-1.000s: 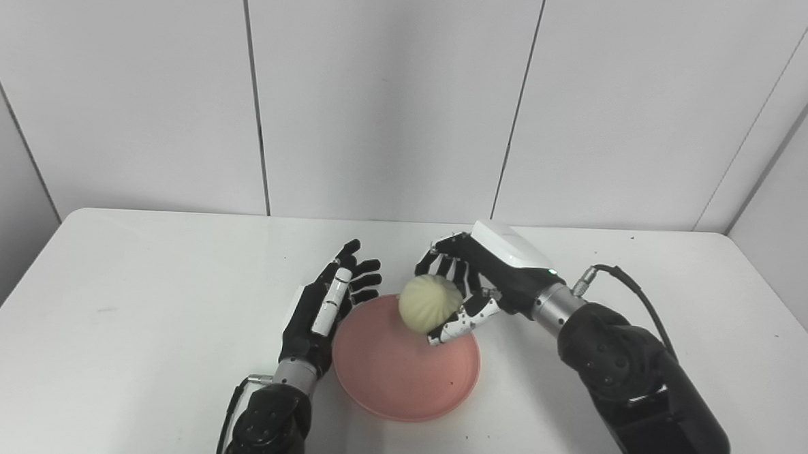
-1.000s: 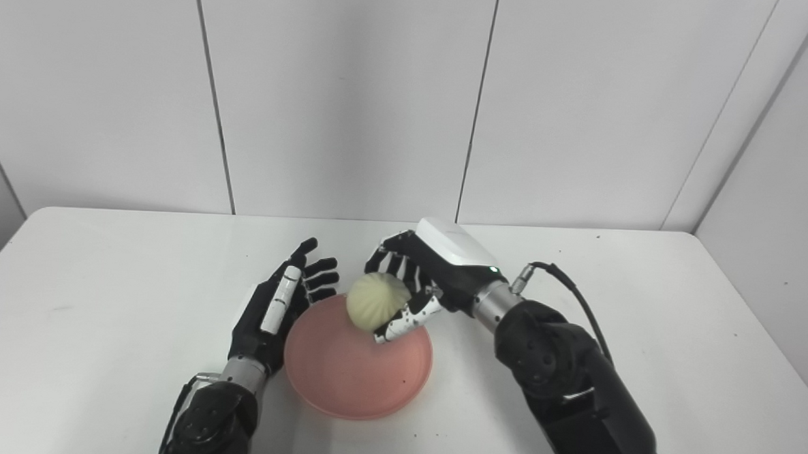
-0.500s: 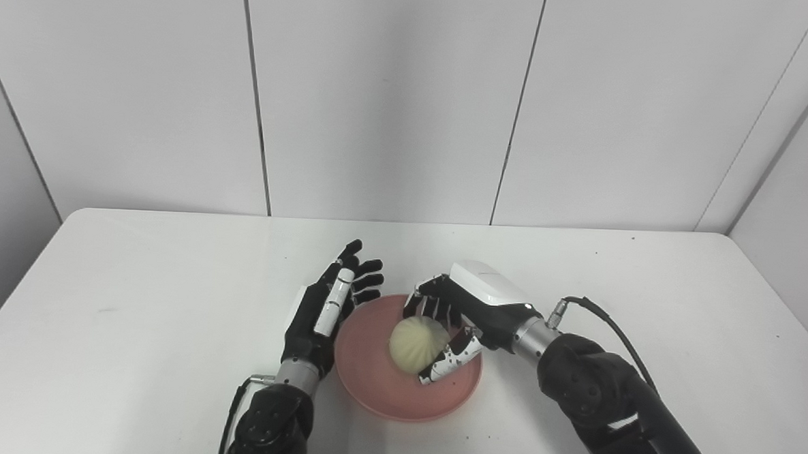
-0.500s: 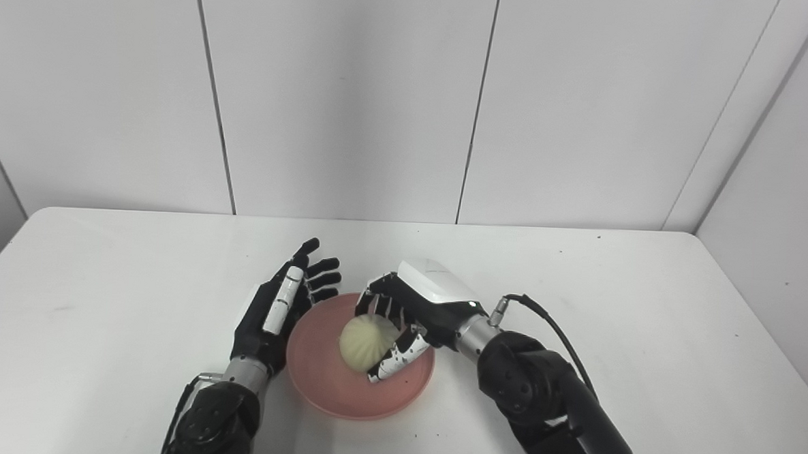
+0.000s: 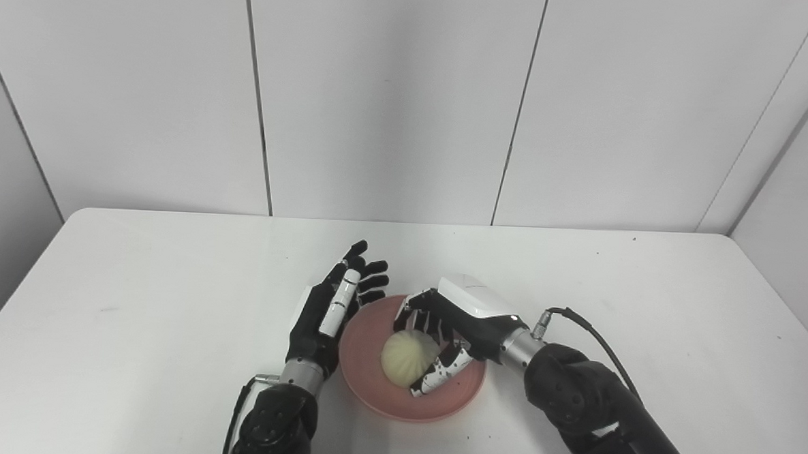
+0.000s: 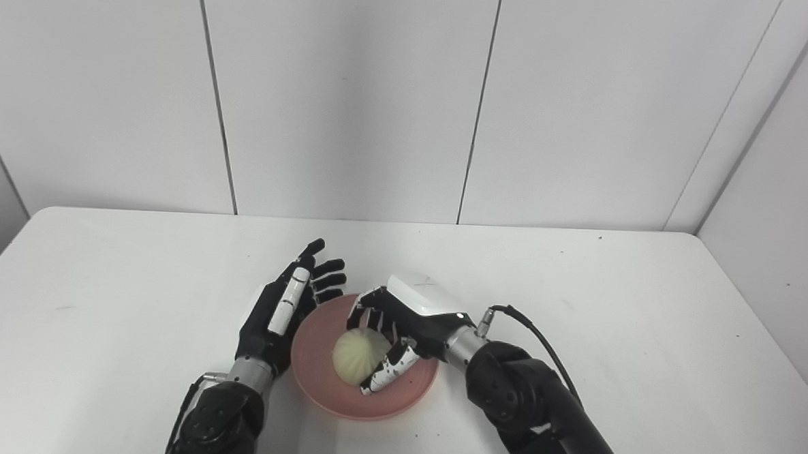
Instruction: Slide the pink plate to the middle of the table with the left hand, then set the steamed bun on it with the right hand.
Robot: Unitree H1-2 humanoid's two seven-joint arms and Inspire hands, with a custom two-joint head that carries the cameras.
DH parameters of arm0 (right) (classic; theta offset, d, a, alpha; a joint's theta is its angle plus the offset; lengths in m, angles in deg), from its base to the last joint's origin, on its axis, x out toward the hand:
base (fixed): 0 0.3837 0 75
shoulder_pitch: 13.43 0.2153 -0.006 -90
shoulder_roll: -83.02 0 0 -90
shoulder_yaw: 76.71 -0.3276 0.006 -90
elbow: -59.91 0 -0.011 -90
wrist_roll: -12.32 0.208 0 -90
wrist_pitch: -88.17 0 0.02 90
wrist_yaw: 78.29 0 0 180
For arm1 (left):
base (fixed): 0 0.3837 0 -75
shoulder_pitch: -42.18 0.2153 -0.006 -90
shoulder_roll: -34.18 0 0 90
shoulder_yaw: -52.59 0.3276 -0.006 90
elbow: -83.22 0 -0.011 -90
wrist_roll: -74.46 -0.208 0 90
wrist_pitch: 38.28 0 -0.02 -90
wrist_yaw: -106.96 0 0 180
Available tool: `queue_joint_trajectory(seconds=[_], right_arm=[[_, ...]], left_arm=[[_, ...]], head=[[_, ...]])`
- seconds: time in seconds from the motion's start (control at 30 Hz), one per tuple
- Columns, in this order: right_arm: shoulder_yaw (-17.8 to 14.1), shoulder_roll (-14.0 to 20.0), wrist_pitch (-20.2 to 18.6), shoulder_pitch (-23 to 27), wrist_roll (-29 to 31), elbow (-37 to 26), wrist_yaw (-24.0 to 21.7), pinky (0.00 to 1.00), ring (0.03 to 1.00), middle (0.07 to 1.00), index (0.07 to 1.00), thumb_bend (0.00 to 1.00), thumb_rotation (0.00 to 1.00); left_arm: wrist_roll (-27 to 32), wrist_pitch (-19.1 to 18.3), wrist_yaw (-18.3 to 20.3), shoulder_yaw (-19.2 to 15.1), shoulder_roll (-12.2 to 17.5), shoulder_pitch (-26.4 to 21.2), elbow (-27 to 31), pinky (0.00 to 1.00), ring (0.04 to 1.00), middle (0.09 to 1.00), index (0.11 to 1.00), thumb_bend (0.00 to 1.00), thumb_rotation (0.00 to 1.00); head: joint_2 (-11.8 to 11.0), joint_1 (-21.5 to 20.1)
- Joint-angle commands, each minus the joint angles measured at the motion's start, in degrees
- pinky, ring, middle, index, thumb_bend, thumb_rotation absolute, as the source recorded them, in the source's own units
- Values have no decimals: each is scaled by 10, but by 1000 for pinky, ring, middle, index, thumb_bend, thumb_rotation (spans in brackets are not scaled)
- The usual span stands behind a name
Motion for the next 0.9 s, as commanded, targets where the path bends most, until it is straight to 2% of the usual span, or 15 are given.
queue_joint_trajectory(seconds=[0.0,0.03,0.1,0.17,0.2,0.23,0.3,0.37,0.57,0.73,0.87], right_arm=[[-7,-1,7,21,-4,-23,8,350,423,483,495,530,6],[-7,0,8,20,-4,-25,7,368,442,528,594,722,131],[-7,2,9,18,-3,-29,2,428,510,601,687,902,262],[-8,5,8,16,-2,-33,-2,458,543,628,712,948,298],[-8,7,8,15,-3,-34,-4,506,592,662,729,974,323],[-8,7,7,14,-5,-35,-5,532,617,679,737,988,335],[-8,10,4,13,-8,-40,-9,646,720,744,748,999,368],[-8,11,3,12,-10,-43,-12,695,761,773,754,1000,376],[-8,15,1,12,-14,-49,-16,712,772,786,755,1000,386],[-14,17,-3,6,-14,-58,-16,703,766,783,748,1000,354],[-31,13,-6,-5,-3,-73,-8,695,759,772,737,1000,326]], left_arm=[[0,-11,3,2,-3,8,-14,718,737,739,870,622,788],[0,-11,2,2,-4,9,-13,715,734,731,865,619,783],[-1,-10,2,2,-4,10,-12,712,730,737,865,613,779],[-2,-10,1,3,-4,10,-10,712,729,743,868,612,779],[-2,-11,0,2,-4,10,-10,708,729,748,872,610,777],[-2,-11,0,2,-4,11,-9,706,729,751,874,609,776],[-1,-12,1,2,-3,11,-7,698,731,754,876,609,772],[-1,-13,1,2,-3,12,-5,694,731,754,877,607,768],[-4,-16,1,4,0,16,3,694,735,759,879,603,781],[-3,-19,3,4,1,17,6,699,738,758,877,611,781],[-4,-23,2,5,2,19,12,700,735,752,876,612,782]], head=[[0,0],[1,1],[2,2],[2,1],[2,1],[2,0],[2,0],[3,1],[4,-2],[5,-2],[6,-3]])
